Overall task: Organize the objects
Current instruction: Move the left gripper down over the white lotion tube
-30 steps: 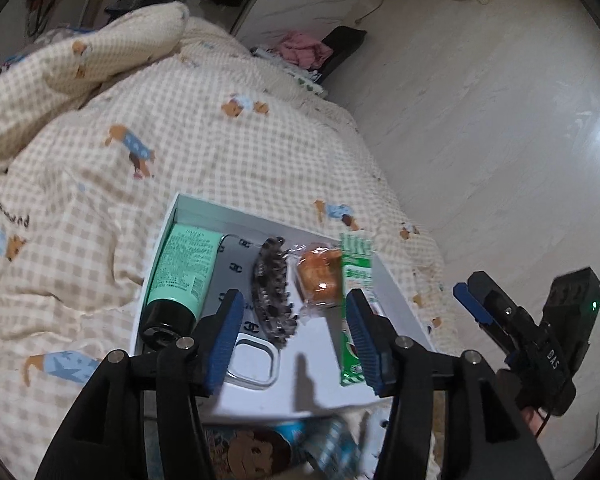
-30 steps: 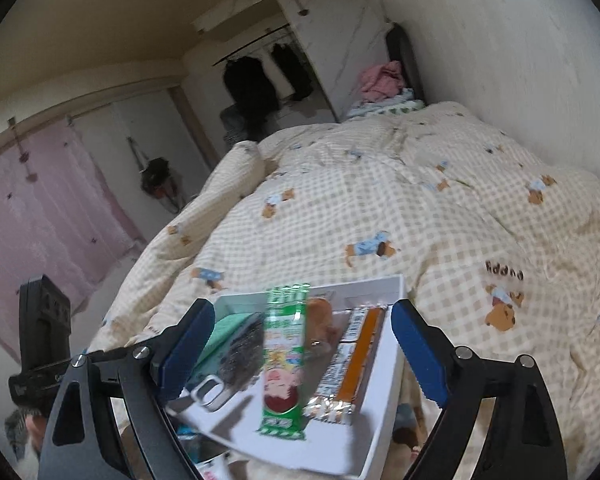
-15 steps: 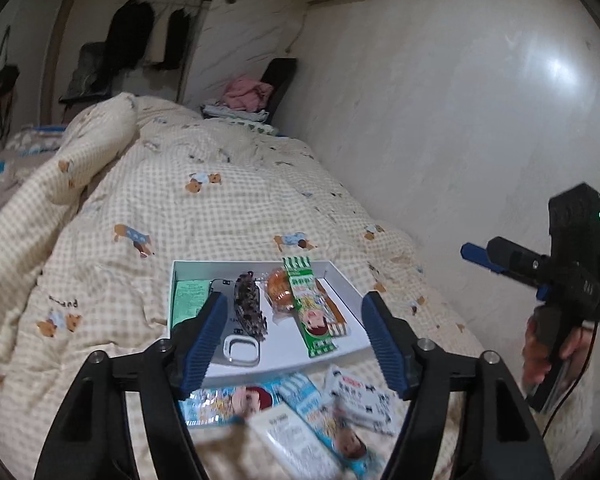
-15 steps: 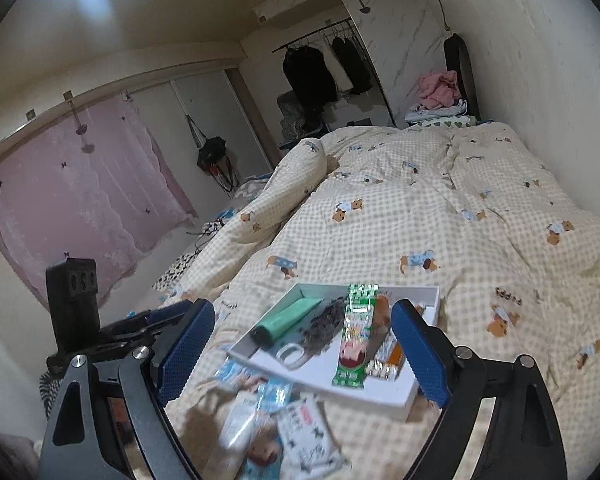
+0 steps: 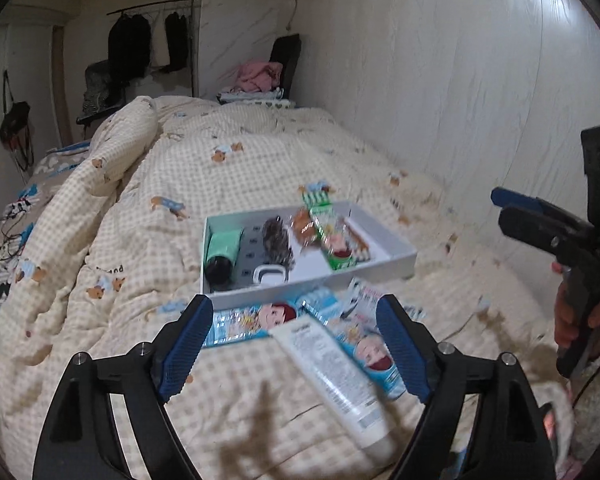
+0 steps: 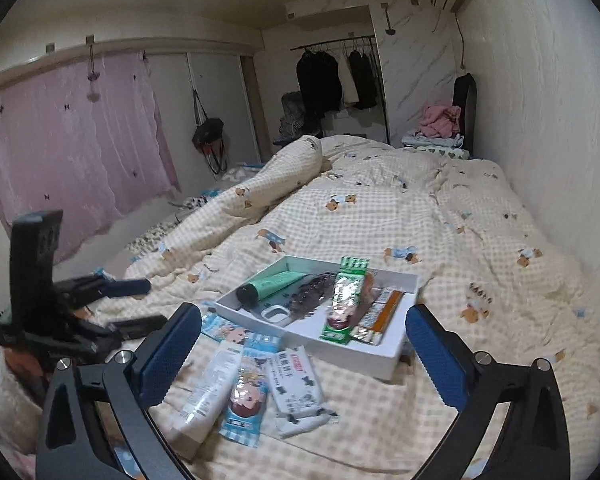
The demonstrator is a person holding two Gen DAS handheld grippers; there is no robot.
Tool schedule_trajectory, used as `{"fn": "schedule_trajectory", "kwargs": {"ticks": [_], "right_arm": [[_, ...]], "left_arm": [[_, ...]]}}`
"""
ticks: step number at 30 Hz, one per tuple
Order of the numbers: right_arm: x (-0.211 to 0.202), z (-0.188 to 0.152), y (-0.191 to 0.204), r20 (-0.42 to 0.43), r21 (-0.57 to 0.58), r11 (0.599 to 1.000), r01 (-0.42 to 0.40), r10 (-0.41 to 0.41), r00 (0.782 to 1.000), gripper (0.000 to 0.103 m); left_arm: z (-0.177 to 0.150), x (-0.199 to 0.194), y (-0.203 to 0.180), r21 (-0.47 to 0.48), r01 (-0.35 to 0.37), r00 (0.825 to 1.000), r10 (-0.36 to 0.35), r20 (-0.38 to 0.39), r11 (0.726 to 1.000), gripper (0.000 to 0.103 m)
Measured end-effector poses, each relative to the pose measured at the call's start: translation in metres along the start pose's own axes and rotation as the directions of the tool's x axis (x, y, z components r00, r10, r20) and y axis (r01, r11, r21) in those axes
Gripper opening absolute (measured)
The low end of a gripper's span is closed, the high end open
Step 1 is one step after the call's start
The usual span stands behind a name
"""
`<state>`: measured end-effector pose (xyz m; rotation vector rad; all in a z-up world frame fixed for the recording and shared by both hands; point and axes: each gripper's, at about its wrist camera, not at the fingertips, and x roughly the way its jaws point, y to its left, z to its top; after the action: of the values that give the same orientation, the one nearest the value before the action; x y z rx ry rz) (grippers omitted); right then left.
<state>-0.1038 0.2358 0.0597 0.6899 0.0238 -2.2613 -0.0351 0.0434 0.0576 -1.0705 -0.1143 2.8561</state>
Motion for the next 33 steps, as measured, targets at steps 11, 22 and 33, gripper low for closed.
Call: {"fn": "schedule_trajectory", "kwargs": {"ticks": [11, 22, 33], "right_arm": [[0.013, -0.025, -0.005, -0.006, 0.059, 0.998, -0.006, 0.006, 1.000, 0.103], [0.033, -0.043, 0.003, -0.069, 0.025, 1.000, 0.017, -0.015, 0.998, 0.103], [0.033, -0.044, -0.002, -0.076, 0.048, 0.999, 0.018, -0.014, 0.997, 0.103]], "left_arm": [[-0.034, 0.034, 0.004, -0.058, 0.033, 0.997, -0.037, -0.072, 0.998, 0.087], [-0.045, 0.045, 0.007, -0.084, 0.073, 0.991, -0.082, -0.105, 0.994, 0.087], [-0.044, 0.045, 0.009, -0.098, 0.099, 0.988, -0.109, -0.105, 0.990, 0.087]]}}
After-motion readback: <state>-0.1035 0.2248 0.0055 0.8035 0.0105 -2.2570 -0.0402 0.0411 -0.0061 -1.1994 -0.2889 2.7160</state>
